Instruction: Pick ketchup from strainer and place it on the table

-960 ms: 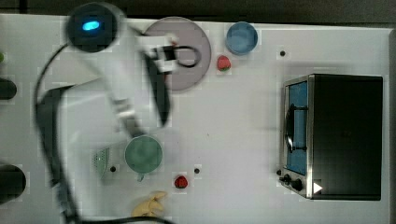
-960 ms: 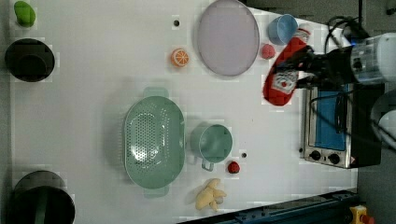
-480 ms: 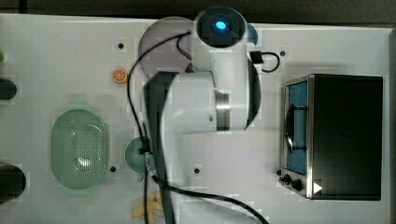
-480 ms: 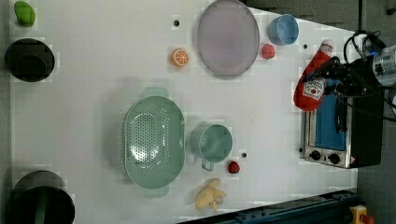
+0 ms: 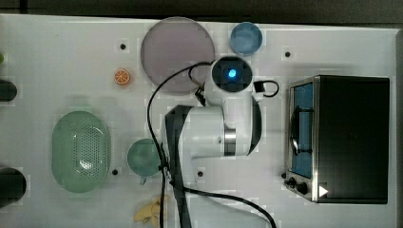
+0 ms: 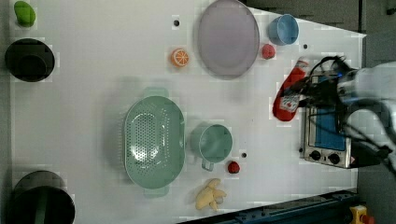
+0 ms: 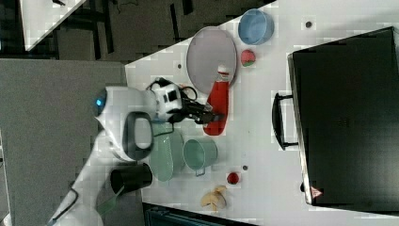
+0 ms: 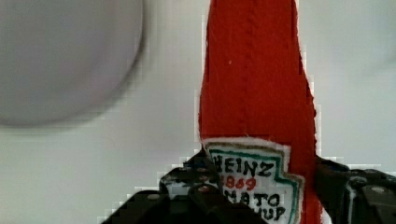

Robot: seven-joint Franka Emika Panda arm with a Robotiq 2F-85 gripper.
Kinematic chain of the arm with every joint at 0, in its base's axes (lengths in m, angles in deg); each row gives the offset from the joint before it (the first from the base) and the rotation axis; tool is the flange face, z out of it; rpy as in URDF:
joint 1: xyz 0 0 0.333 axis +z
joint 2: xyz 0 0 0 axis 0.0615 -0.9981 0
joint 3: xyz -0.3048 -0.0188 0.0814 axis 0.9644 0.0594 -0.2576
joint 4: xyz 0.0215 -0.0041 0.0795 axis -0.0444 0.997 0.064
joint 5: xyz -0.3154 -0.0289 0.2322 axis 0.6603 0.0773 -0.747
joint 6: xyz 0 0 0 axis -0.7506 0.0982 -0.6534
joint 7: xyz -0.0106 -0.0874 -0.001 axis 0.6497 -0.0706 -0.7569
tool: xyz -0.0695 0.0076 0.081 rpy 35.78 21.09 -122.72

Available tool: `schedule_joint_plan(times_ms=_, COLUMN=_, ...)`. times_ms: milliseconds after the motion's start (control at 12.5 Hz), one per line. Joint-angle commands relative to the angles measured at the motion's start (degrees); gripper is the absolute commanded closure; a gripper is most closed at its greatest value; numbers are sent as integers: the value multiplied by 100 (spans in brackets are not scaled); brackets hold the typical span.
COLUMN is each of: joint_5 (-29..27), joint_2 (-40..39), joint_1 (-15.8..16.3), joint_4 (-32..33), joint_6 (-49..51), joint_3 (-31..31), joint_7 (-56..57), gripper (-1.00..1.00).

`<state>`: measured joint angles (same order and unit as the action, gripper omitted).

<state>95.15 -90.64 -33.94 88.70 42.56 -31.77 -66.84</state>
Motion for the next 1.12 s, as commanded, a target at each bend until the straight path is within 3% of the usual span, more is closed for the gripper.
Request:
schedule_joint_plan(times_ms=80, joint_5=173, joint_2=48, joint_1=208, joint_4=486, joint_6=-461, joint_3=-45, joint_7=237, gripper=-18)
schedule_joint_plan(times_ms=160, joint_5=290, joint_2=-15, joint_1=208, joint_4=631, joint_6=-605, joint_3=-30, joint_7=233, gripper=-24)
schedule_joint_plan(times_ms=400, joint_5=668, joint_2=-234, joint_1=207, joint_4=821, joint_6=-830, joint_3=4, joint_7=198, gripper=-87)
schedule_joint_plan(times_ms=480, joint_5=672, joint_2=-200, joint_1=199, joint_4=757, joint_6=-842, joint_3=11, joint_7=198, gripper=-99)
schedule_joint_plan(times_ms=800, joint_5=652, joint_2=494, joint_1=201, joint_4=61, joint_6=-604, joint_3=-21, joint_7=197, gripper=-100)
schedule_joint_plan(times_ms=1120, joint_5=29, joint_2=1125, joint_1=213, joint_4=-956, joint_6=1156, joint_3=-183, joint_7=94, gripper=-100)
